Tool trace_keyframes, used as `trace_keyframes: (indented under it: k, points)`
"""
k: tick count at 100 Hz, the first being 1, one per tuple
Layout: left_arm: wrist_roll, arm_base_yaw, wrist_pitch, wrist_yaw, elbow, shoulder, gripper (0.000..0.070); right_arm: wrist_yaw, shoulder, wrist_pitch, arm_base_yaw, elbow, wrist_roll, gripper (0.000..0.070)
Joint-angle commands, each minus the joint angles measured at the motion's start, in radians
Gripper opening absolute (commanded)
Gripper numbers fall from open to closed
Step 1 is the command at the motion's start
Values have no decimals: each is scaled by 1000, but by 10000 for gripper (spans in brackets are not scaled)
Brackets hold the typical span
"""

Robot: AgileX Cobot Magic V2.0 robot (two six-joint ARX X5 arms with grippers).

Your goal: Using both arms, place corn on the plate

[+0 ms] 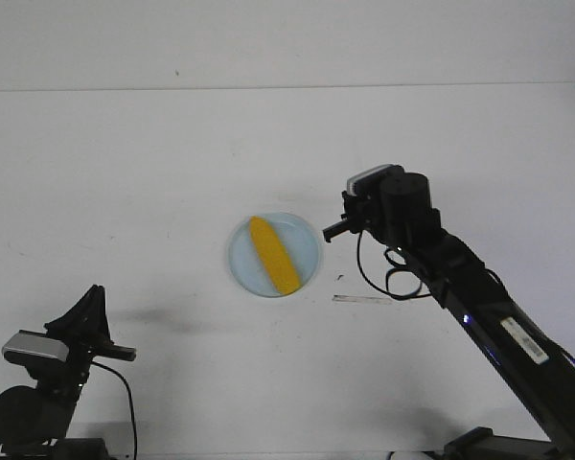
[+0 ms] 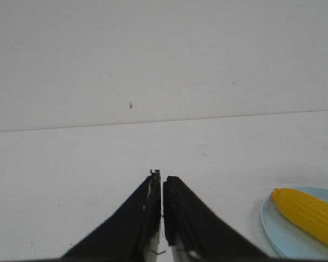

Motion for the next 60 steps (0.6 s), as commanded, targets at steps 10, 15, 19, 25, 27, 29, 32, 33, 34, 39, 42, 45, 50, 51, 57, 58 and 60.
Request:
trace_keyframes:
  k: [10,15,19,25,27,29,32,33,34,39,42,45,50,51,57,58,60]
  points:
    - [14,1,11,-2,8,-3,1,2,-150,99,-105,-166,-127,3]
    - [14,1,11,-2,8,-3,1,4,-200,117,-151,-219,-153,3]
    - [14,1,11,-2,8,-3,1,4,-241,122,-190,-255,-160,3]
    - [14,1,11,-2,8,-3,1,6,-302,123,-249,-306,-161,2]
    - [14,1,11,-2,8,-3,1,6,-322,123,-269,-322,-161,2]
    - [14,1,11,-2,8,-3,1,5,-343,124,-287,-338,-160,3]
    - [14,1,11,-1,8,-3,1,3,-375,125,-313,-364,-160,3]
    - [14,1,11,-2,8,-3,1,2,-391,126,-325,-376,-160,3]
    - [14,1,11,-2,8,-3,1,2,-401,128,-333,-384,-161,3]
    - [14,1,11,-1,8,-3,1,0,-452,163,-367,-433,-160,2]
    - [14,1,11,-2,8,-3,1,0,-483,191,-384,-464,-157,3]
    - [14,1,11,-2,8,-3,1,0,-507,220,-396,-491,-150,3]
    - [14,1,11,-2,8,-3,1,0,-562,277,-418,-547,-128,3]
    - [14,1,11,-2,8,-3,1,0,-572,286,-420,-557,-122,3]
    - [14,1,11,-2,8,-3,1,0,-629,338,-431,-609,-84,3]
    - [14,1,11,-2,8,-3,1,0,-639,345,-431,-616,-76,2]
    - [14,1,11,-2,8,-3,1,0,-657,357,-432,-631,-60,3]
